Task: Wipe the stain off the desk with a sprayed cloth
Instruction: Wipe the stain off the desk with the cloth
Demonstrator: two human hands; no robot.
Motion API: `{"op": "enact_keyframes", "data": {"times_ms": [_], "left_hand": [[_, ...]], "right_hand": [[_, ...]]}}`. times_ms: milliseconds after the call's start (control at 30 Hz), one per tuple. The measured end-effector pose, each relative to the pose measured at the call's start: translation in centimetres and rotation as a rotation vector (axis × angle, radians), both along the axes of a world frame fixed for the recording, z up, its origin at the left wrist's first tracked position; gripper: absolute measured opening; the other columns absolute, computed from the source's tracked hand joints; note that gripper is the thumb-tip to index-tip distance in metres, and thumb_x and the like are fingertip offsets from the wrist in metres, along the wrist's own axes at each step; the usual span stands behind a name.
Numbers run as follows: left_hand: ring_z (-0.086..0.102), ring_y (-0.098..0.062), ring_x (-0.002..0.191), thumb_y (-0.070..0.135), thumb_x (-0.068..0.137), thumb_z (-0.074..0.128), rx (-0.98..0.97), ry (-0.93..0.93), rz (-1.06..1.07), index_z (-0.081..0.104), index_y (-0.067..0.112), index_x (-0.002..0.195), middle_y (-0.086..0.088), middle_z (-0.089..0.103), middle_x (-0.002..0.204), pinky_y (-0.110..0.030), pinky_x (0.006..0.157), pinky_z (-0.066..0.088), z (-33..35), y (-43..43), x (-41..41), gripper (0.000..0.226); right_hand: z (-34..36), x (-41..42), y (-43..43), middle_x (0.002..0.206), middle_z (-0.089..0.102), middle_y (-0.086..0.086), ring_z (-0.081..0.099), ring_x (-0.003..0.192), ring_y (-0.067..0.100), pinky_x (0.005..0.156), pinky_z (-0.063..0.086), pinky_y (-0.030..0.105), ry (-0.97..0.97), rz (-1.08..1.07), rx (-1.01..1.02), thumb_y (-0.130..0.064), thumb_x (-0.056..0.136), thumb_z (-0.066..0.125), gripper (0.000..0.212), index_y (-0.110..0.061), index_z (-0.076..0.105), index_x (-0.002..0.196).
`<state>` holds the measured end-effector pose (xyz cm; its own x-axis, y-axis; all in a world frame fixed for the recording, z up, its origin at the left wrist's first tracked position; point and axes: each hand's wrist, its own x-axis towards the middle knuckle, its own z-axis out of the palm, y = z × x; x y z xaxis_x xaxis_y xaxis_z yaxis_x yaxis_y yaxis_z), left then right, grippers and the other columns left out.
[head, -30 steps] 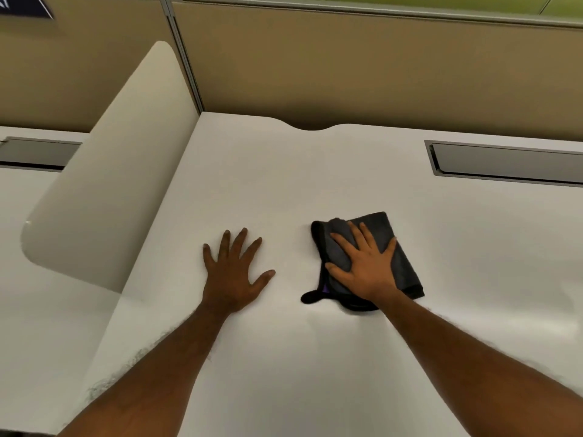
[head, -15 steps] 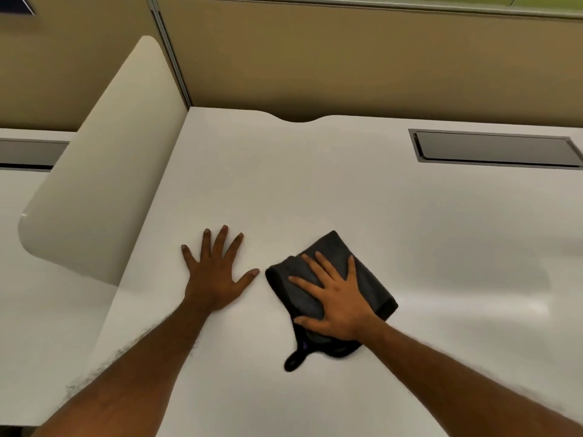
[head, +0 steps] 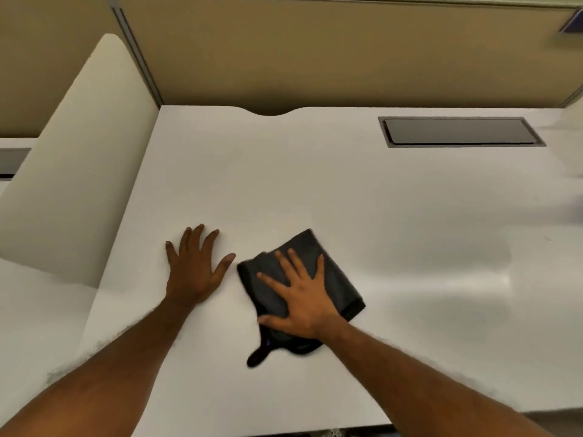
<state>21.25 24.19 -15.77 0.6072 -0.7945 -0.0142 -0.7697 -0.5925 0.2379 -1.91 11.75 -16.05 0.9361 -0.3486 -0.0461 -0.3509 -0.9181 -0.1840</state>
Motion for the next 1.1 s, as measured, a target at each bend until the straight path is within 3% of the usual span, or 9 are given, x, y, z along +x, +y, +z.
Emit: {"op": "enact_keyframes", "data": {"times_ms": [167,567,667,1100], "left_hand": [[0.028,-0.026,0.146,0.079,0.085,0.010,0.015,-0.042,-0.148,0.039,0.021,0.146,-0.008,0.034,0.156,-0.058,0.117,0.017,0.4,-0.3,0.0,0.089],[0.023,-0.024,0.149,0.081,0.082,0.004,0.038,-0.028,-0.342,0.037,0.022,0.149,-0.008,0.028,0.159,-0.054,0.119,0.012,2.2,-7.3,-8.1,0.095],[0.021,-0.025,0.150,0.082,0.081,0.003,0.058,-0.024,-0.387,0.036,0.022,0.149,-0.008,0.027,0.160,-0.055,0.119,0.010,2.1,-8.8,-10.8,0.097],[0.007,-0.020,0.153,0.083,0.078,-0.004,0.125,-0.019,-0.459,0.027,0.028,0.153,-0.003,0.012,0.165,-0.052,0.122,0.003,1.3,-15.6,-22.1,0.098]], "right_hand": [[-0.4,-5.1,0.1,0.165,0.005,-0.002,-0.008,0.151,0.021,0.109,-0.012,0.071,-0.048,0.100,-0.012,-0.075,0.085,0.039,0.070,-0.047,0.025,0.148],[0.6,-17.1,-6.3,0.164,0.007,-0.010,-0.004,0.151,0.013,0.112,-0.004,0.069,-0.006,-0.342,0.010,-0.075,0.088,0.033,0.064,-0.051,0.022,0.147],[1.0,-19.6,-8.4,0.163,0.009,-0.009,-0.005,0.150,0.013,0.113,-0.010,0.066,-0.012,-0.412,0.018,-0.074,0.088,0.034,0.064,-0.051,0.025,0.147],[1.4,-29.3,-17.7,0.164,0.006,-0.009,-0.005,0.150,0.013,0.111,-0.009,0.068,0.023,-0.588,0.019,-0.077,0.085,0.023,0.068,-0.051,0.022,0.148]]}}
